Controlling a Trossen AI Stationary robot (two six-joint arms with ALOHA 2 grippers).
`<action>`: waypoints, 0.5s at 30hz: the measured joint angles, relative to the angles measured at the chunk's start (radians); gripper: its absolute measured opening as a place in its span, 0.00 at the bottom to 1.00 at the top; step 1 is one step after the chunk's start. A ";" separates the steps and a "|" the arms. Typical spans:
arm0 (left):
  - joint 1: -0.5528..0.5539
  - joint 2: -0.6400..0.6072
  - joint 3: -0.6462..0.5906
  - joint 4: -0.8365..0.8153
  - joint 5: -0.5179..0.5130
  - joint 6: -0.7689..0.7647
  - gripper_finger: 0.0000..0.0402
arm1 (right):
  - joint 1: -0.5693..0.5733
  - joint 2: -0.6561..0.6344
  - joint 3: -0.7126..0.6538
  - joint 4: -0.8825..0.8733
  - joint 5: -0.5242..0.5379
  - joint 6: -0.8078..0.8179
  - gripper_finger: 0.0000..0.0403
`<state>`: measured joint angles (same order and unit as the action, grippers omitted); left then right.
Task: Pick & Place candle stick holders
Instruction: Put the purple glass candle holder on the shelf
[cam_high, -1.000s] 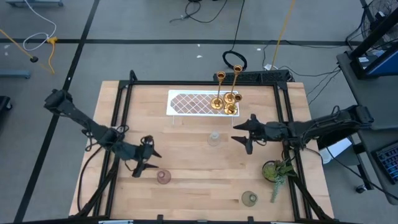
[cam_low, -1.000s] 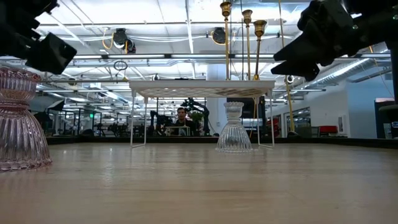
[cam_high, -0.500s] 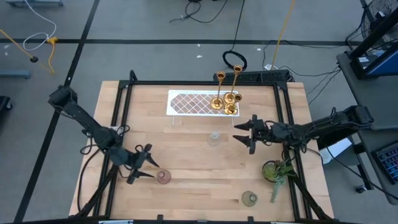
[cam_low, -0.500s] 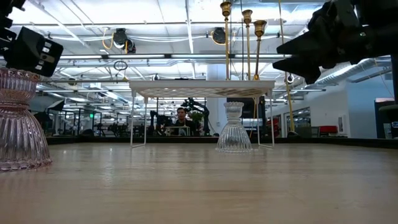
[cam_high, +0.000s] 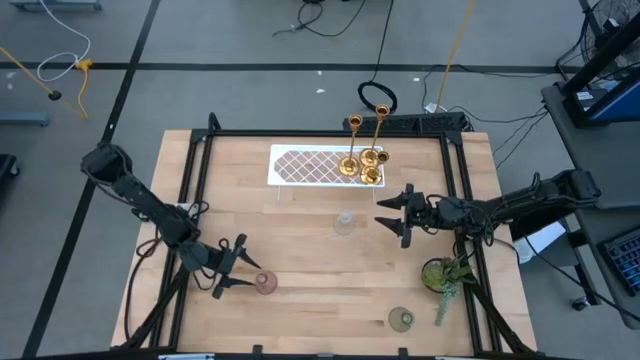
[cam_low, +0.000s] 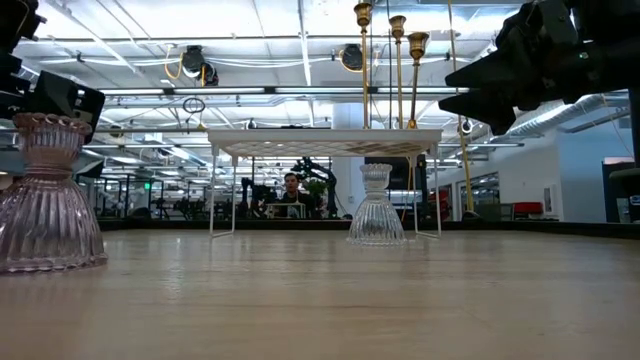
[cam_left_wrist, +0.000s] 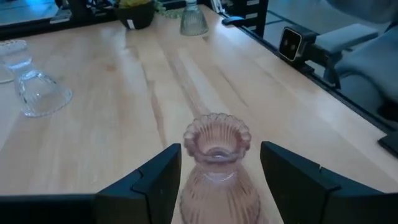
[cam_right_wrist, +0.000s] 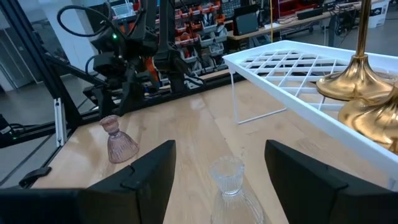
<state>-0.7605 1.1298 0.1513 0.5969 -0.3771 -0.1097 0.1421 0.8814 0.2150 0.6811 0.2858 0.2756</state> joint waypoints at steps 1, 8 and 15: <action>0.000 0.014 0.000 0.016 0.000 -0.001 0.56 | 0.000 0.000 0.000 0.000 0.000 0.000 0.59; 0.001 0.115 0.000 0.140 -0.019 -0.034 0.56 | 0.000 0.000 0.000 0.000 0.000 0.000 0.59; 0.005 0.223 0.003 0.217 -0.084 -0.073 0.56 | 0.000 0.000 0.000 0.000 0.000 0.000 0.59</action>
<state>-0.7554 1.3528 0.1543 0.8136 -0.4608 -0.1832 0.1421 0.8818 0.2150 0.6811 0.2857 0.2751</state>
